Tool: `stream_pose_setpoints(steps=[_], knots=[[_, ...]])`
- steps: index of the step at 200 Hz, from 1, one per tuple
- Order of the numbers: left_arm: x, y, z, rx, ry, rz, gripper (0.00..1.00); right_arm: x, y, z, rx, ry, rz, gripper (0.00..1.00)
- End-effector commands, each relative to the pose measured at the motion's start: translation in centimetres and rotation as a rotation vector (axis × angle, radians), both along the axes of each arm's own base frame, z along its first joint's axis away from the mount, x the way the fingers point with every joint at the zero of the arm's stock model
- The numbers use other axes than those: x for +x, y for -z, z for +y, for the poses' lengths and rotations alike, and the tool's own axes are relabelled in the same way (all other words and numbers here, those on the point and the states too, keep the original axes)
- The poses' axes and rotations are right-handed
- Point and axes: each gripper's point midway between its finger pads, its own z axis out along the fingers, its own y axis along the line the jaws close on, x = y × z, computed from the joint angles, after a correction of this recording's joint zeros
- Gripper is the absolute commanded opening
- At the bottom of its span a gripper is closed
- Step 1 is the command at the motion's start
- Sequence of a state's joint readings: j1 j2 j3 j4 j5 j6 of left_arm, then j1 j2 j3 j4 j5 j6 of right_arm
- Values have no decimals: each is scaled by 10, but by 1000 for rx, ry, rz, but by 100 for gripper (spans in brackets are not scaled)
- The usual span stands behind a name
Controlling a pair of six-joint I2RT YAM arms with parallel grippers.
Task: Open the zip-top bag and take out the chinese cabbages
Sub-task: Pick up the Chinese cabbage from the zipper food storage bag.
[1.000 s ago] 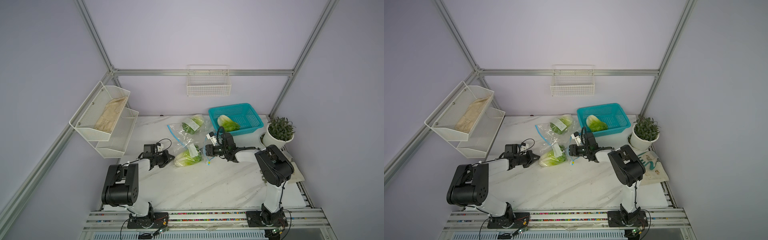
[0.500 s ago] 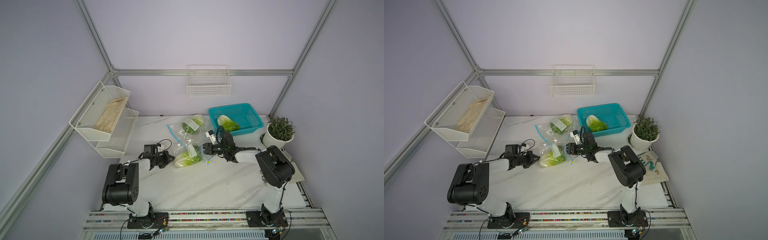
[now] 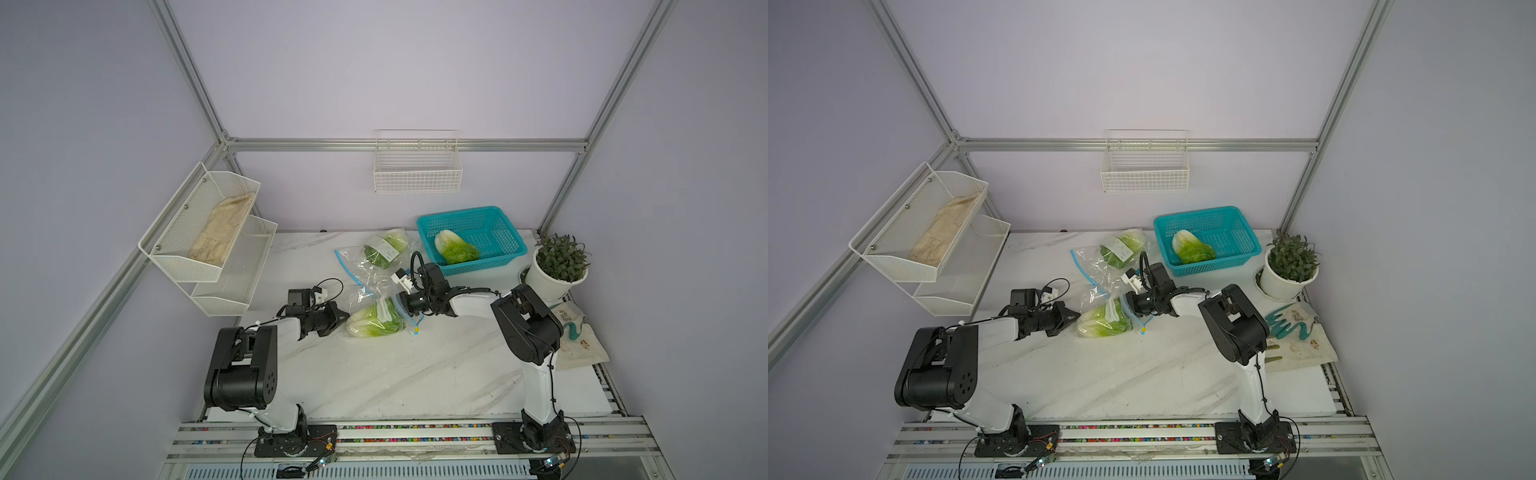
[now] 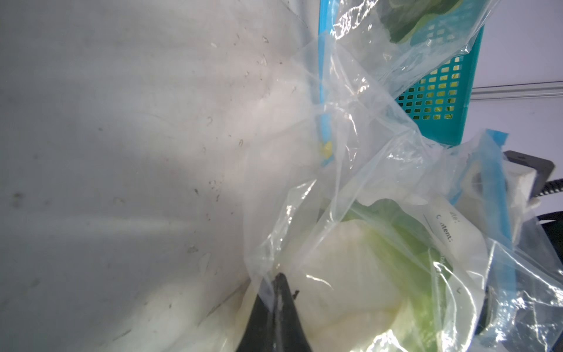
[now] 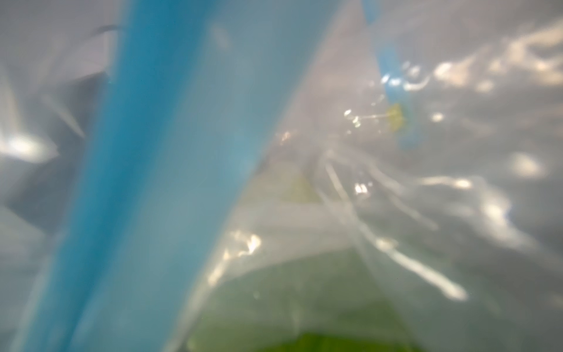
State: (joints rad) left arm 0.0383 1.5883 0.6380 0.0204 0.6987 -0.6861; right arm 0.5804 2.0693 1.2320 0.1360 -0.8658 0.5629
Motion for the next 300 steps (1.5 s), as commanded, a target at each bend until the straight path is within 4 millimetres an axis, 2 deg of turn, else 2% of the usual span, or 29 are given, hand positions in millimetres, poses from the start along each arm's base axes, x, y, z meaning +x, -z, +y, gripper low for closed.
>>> stream_pose_setpoints(steps=[1, 9, 35, 70, 110, 173, 186, 211, 240, 264, 300], knots=[[12, -19, -5, 3, 30, -80, 0, -7, 13, -3, -56, 11, 31, 10], [13, -20, -4, 6, 25, -84, 0, -5, 9, -9, -58, 31, 21, 0], [14, -26, 0, 24, 7, -100, 0, 3, -6, -34, -35, 103, -22, 0], [14, -30, 5, 47, -11, -111, 0, 16, -29, -78, -3, 220, -72, 0], [12, -28, 8, 52, -20, -110, 0, 29, -68, -127, 14, 363, -171, 0], [11, -29, 11, 63, -31, -108, 0, 42, -150, -188, 31, 621, -385, 0], [12, -29, 13, 69, -39, -110, 0, 39, -181, -202, 42, 691, -458, 0], [12, -30, 15, 72, -45, -115, 0, 36, -223, -227, 40, 808, -591, 0], [14, -33, 17, 78, -51, -126, 0, 40, -268, -266, 9, 1014, -723, 0], [15, -37, 19, 83, -56, -137, 0, 58, -281, -294, -41, 1169, -756, 0], [12, -41, 24, 100, -60, -147, 0, 105, -276, -311, -74, 1217, -760, 0]])
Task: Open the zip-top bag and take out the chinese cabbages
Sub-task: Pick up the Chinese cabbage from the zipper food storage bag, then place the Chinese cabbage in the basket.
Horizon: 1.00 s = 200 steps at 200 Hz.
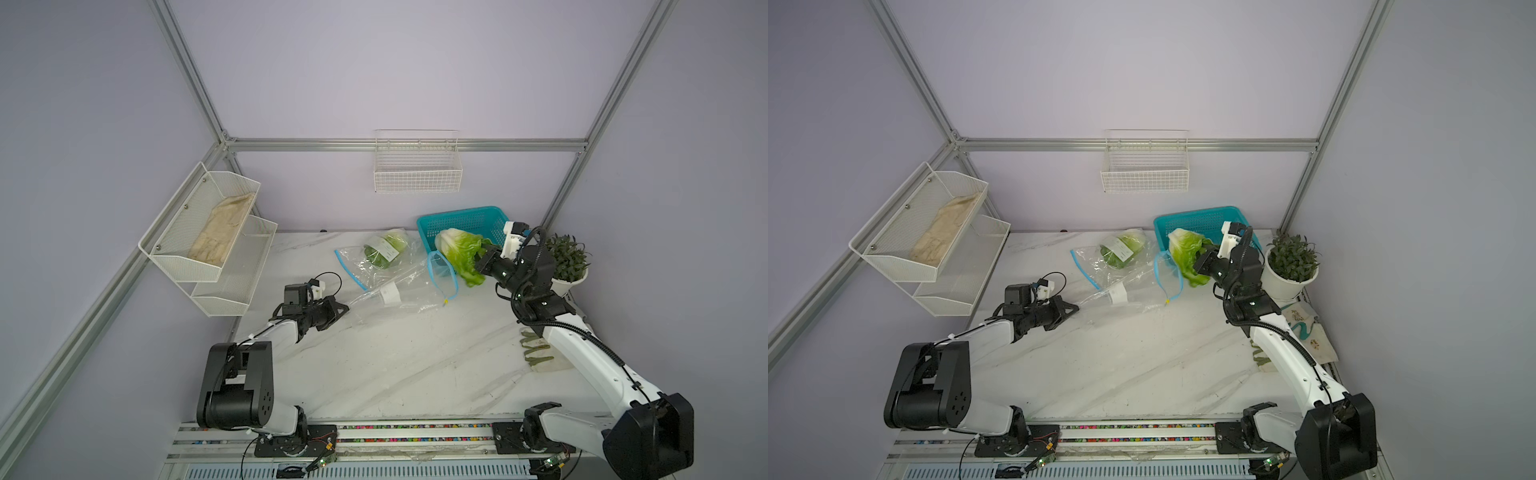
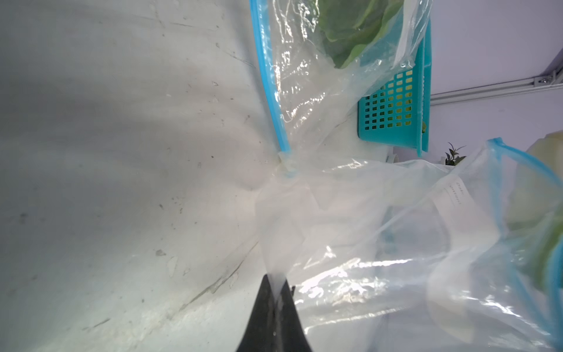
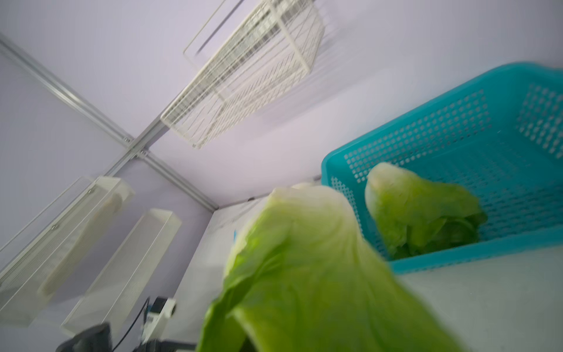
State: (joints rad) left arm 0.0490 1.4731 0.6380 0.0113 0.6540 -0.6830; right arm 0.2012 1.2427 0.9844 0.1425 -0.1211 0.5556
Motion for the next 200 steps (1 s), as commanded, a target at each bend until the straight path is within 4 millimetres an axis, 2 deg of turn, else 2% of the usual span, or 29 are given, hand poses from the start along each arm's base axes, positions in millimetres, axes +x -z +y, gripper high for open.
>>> stream_pose_setpoints(steps=[1, 12, 15, 31, 33, 38, 67, 95, 119, 144, 165, 200], knots=[[4, -9, 14, 59, -26, -40, 0, 32, -29, -36, -7, 160, -108, 0], [2, -8, 17, 66, -31, -38, 0, 42, -32, -42, 1, 172, -123, 0], [2, -9, 18, 67, -33, -38, 0, 50, -25, -44, -1, 174, -109, 0], [-1, -5, 22, 66, -45, -25, 0, 72, -19, -50, -2, 159, -106, 0], [-1, -13, 23, 68, -47, -50, 0, 75, -18, -51, -2, 157, -106, 0], [-1, -17, 24, 70, -52, -62, 0, 82, -16, -53, -1, 148, -107, 0], [-5, -21, 34, 81, -84, -69, 0, 128, 6, -58, 2, 111, -91, 0], [-10, -27, 49, 98, -136, -78, 0, 173, 37, -59, -24, 108, -53, 0], [-15, -32, 66, 113, -194, -81, 0, 204, 80, -61, -70, 122, 13, 0], [-20, -41, 89, 143, -283, -86, 0, 226, 114, -62, -105, 108, 58, 0], [-23, -48, 106, 175, -344, -86, 0, 237, 142, -61, -108, 90, 101, 0], [-25, -54, 115, 182, -366, -91, 0, 243, 187, -52, -116, 23, 197, 0]])
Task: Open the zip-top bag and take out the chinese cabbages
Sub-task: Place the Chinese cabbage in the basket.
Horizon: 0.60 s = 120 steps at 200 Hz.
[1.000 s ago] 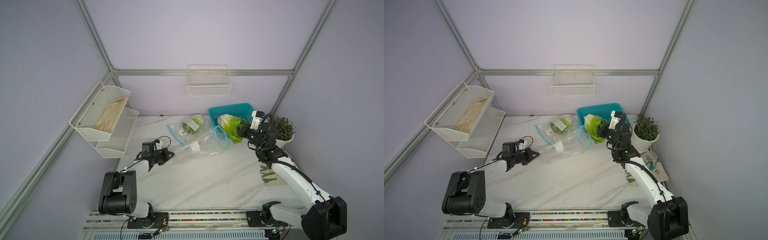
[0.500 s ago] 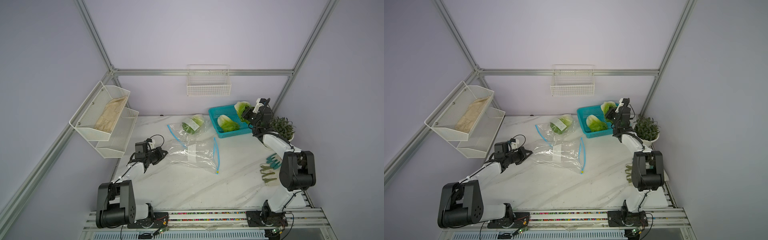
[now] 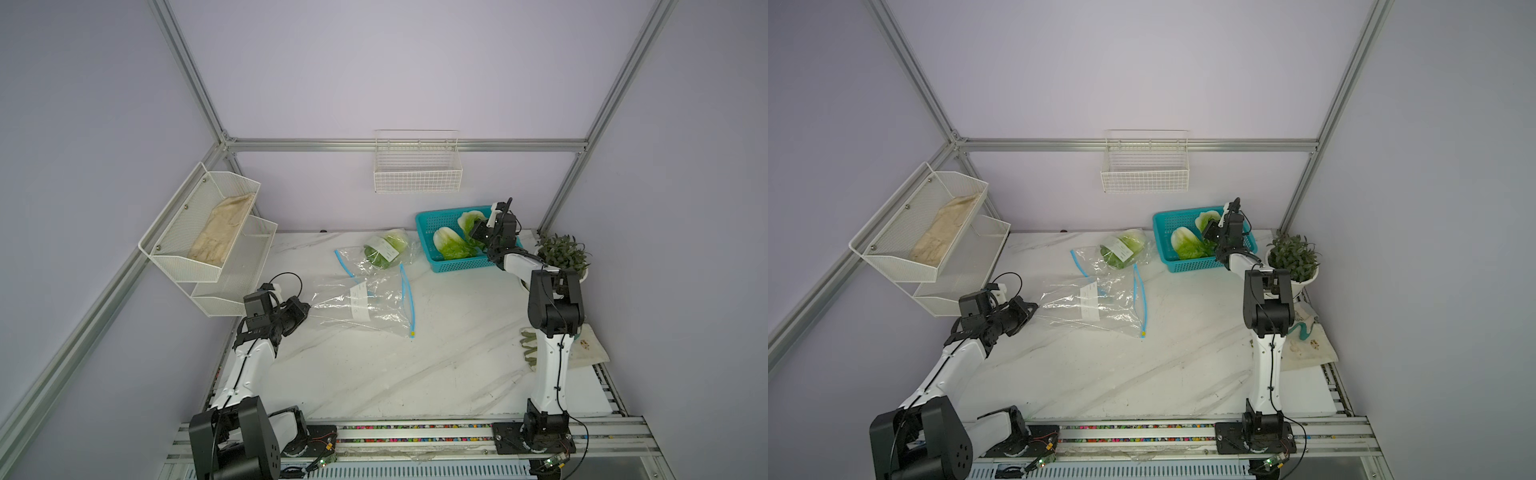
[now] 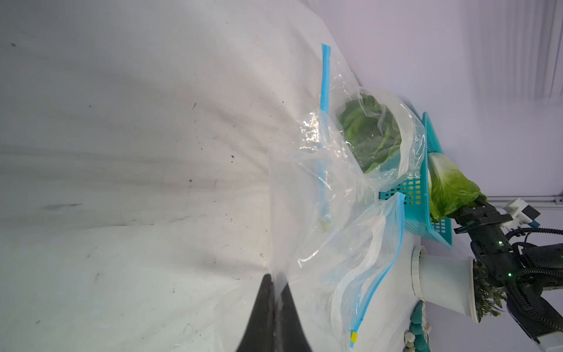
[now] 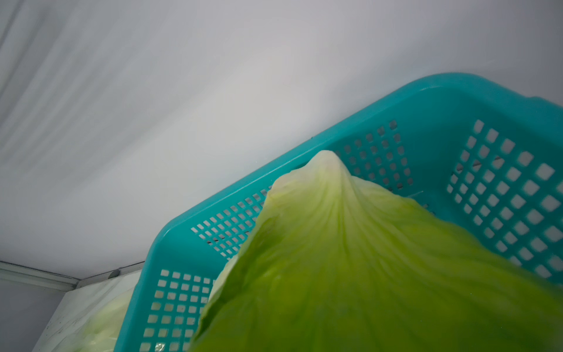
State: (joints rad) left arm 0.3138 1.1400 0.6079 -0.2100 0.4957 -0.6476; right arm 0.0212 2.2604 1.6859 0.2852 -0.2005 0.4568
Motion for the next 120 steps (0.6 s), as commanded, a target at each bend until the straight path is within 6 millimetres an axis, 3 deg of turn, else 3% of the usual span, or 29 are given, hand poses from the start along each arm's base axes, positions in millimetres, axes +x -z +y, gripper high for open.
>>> stream_pose_setpoints(steps=[1, 26, 68, 97, 120], knots=[[-1, -6, 8, 34, -11, -11, 0, 3, 22, 7, -12, -60, 55, 0], [-2, -6, 7, 32, -10, -11, 0, -4, 37, 19, 19, -131, 107, 0], [1, -6, 5, 20, 3, -16, 0, -22, 16, 42, 98, -222, 59, 0], [3, -5, 3, 5, 13, -23, 0, -23, 19, 58, 111, -247, 68, 0], [2, -3, 2, 3, 22, -21, 0, -27, 21, 68, 108, -254, 79, 26]])
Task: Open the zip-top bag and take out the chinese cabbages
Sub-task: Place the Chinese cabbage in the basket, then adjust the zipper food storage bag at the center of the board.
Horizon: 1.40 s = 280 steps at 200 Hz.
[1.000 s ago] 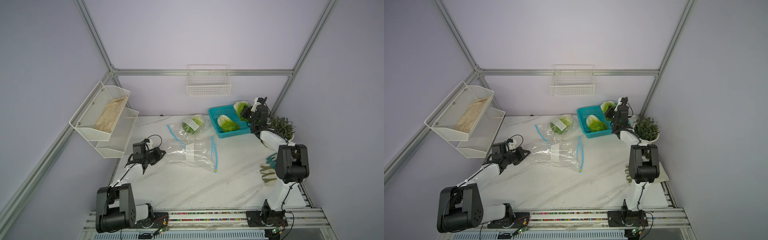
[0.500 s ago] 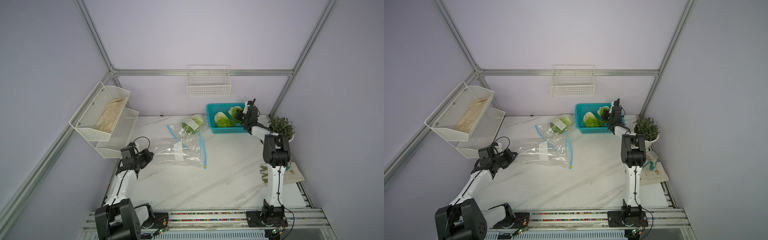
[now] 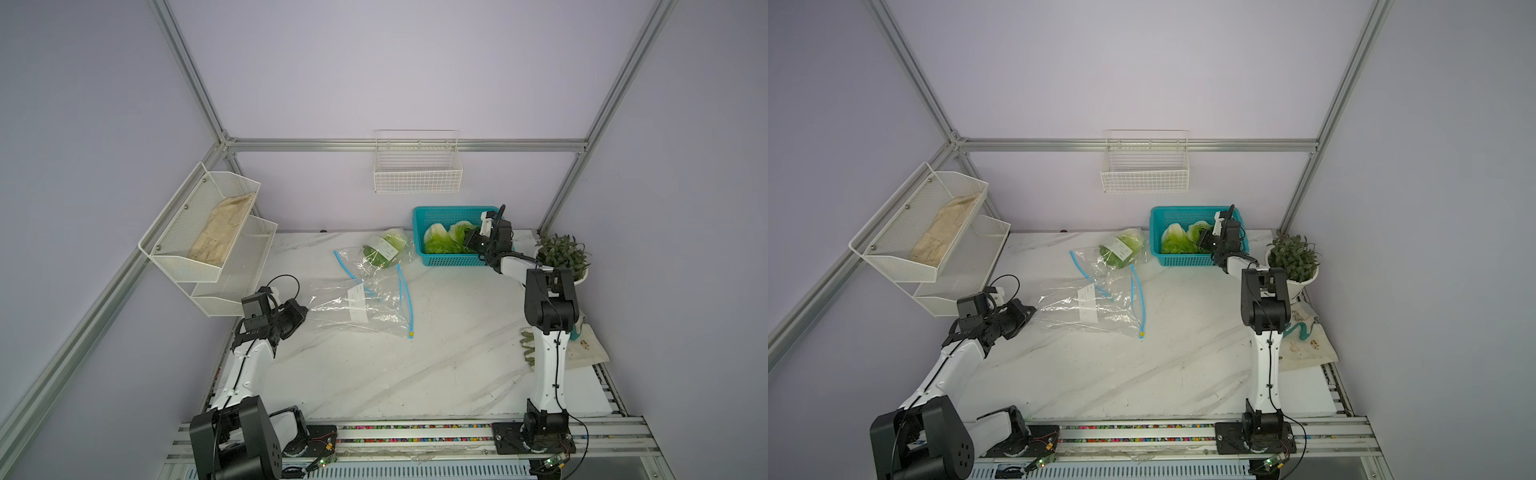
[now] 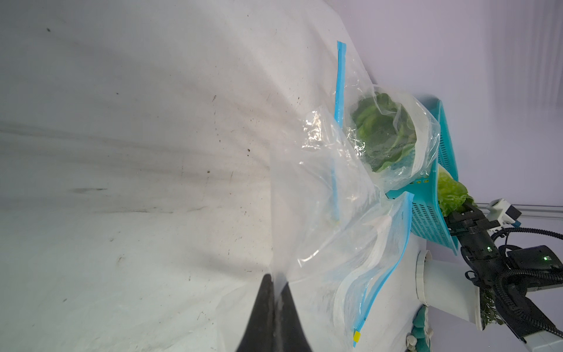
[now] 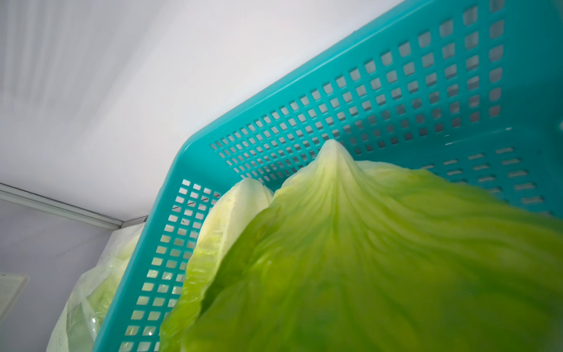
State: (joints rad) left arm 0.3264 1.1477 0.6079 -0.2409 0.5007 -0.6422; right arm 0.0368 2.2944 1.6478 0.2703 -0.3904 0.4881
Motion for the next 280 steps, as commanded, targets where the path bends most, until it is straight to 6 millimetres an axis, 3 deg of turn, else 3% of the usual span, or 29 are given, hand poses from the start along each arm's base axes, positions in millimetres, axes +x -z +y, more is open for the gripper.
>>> stream_pose_setpoints(steps=[1, 34, 67, 114, 167, 173, 181, 188, 199, 205, 245, 280], knots=[[7, -10, 0, 15, 28, -56, 0, -10, -19, 28, 26, -67, -21, 27], [7, -8, 0, 15, 27, -54, 0, -28, -38, 23, 23, -38, -41, 52], [11, -10, 5, 24, 4, -59, 0, -53, -71, 17, -3, -18, -92, 64], [13, -22, 17, 64, -45, -70, 0, -89, -107, 8, -49, 3, -149, 68], [-7, -29, 69, 213, -242, -25, 3, -130, -134, 23, -36, -40, -195, 68], [-10, -30, 76, 229, -268, -22, 7, -134, -136, 27, -34, -51, -197, 68], [-13, -31, 84, 250, -299, -18, 21, -140, -136, 34, -37, -67, -200, 68], [-15, -33, 89, 261, -316, -17, 41, -144, -137, 42, -40, -83, -200, 68], [-15, -37, 90, 281, -304, -15, 86, -150, -136, 56, -54, -111, -199, 68], [-14, -40, 87, 295, -273, -22, 99, -154, -134, 65, -62, -131, -196, 68], [-31, -44, 76, 320, -254, -3, 100, -169, -113, 138, -84, -236, -162, 68], [-37, -39, 33, 333, -150, -8, 100, -174, -91, 211, -88, -287, -148, 68]])
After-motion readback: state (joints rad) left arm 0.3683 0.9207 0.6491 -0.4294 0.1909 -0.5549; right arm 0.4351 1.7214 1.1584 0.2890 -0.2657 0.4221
